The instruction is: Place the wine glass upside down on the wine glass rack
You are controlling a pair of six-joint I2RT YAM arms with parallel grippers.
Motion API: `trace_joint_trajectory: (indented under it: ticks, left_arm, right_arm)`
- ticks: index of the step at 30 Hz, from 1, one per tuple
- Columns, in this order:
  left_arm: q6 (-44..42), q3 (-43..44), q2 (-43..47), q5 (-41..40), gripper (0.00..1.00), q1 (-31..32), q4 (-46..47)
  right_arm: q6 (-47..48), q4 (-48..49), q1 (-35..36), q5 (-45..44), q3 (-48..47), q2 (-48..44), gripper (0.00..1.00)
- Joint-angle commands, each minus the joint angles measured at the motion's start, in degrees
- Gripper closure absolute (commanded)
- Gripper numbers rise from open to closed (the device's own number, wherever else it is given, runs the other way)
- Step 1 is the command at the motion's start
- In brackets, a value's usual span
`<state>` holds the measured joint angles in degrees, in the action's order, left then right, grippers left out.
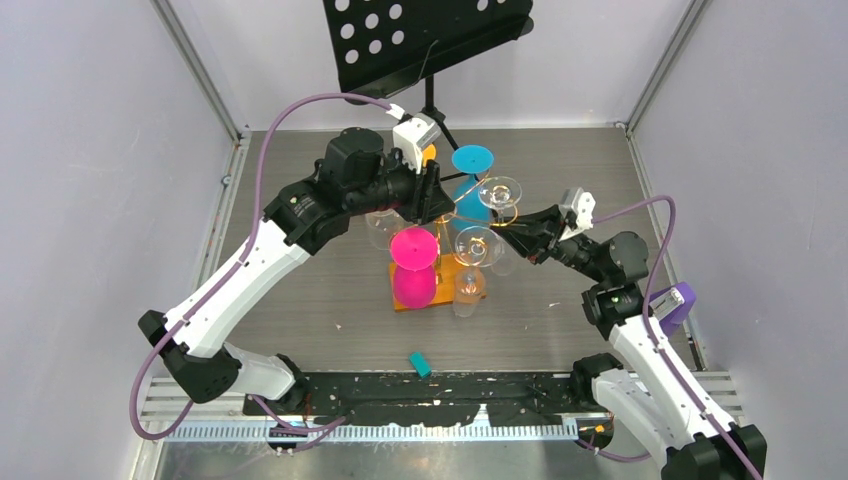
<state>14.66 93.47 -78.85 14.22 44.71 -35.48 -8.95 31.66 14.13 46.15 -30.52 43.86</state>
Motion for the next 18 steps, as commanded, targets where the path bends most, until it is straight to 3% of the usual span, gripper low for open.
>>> trace_joint_trajectory:
  ticks: [1, 18]
  left_arm:
    - [0.4, 0.0, 0.1, 1.4, 0.60, -0.2, 2.0]
    - [0.5, -0.7, 0.4, 1.3, 0.59, -0.2, 2.0]
  right_arm:
    - [1.4, 3.8, -0.2, -5.8, -0.4, -2.4, 0.95]
    - [6.0, -6.3, -0.2, -7.1, -3.5, 1.4, 0.95]
